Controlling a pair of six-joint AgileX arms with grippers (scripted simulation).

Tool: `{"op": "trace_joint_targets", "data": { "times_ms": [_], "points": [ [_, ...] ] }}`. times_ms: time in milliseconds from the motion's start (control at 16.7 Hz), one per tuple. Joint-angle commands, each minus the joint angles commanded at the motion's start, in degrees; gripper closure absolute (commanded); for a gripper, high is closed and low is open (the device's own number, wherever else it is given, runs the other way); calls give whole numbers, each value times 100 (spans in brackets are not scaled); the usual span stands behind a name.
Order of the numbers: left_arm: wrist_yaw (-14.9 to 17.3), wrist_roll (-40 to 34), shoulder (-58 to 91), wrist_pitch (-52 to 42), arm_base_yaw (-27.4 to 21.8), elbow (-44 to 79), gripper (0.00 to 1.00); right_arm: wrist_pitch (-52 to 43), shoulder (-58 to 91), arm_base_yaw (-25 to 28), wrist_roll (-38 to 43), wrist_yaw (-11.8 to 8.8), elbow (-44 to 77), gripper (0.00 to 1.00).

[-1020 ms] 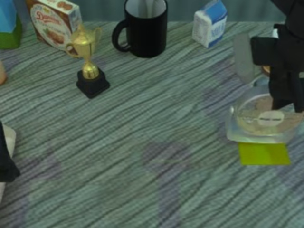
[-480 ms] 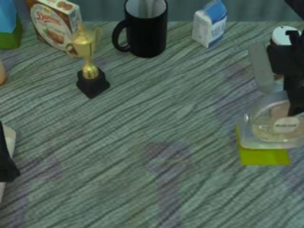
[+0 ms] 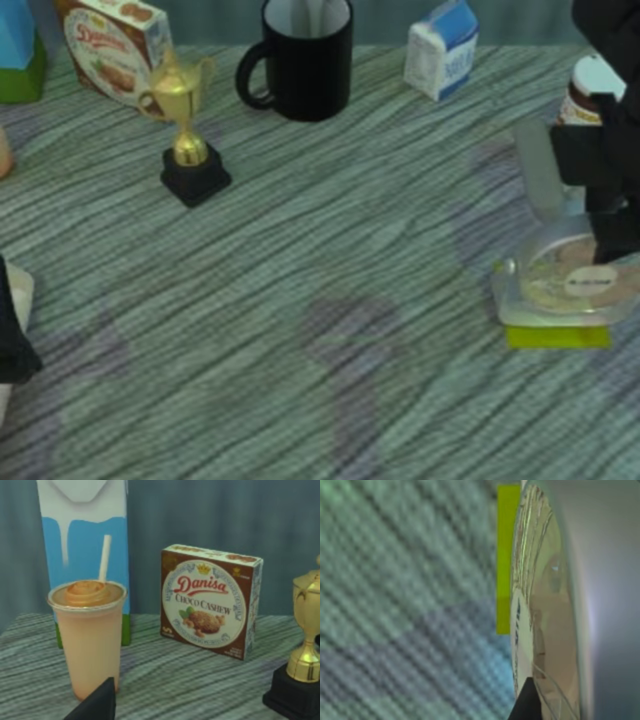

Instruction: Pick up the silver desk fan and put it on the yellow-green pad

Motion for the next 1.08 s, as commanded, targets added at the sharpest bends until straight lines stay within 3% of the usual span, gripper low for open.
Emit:
{"op": "trace_joint_targets", "data": {
  "times_ms": [120, 900, 1080],
  "points": [
    [0, 0, 0, 0, 0, 0, 0, 0, 0, 0, 0, 0, 0, 100],
    [0, 0, 0, 0, 0, 0, 0, 0, 0, 0, 0, 0, 0, 2],
    [0, 0, 0, 0, 0, 0, 0, 0, 0, 0, 0, 0, 0, 0]
  ]
}}
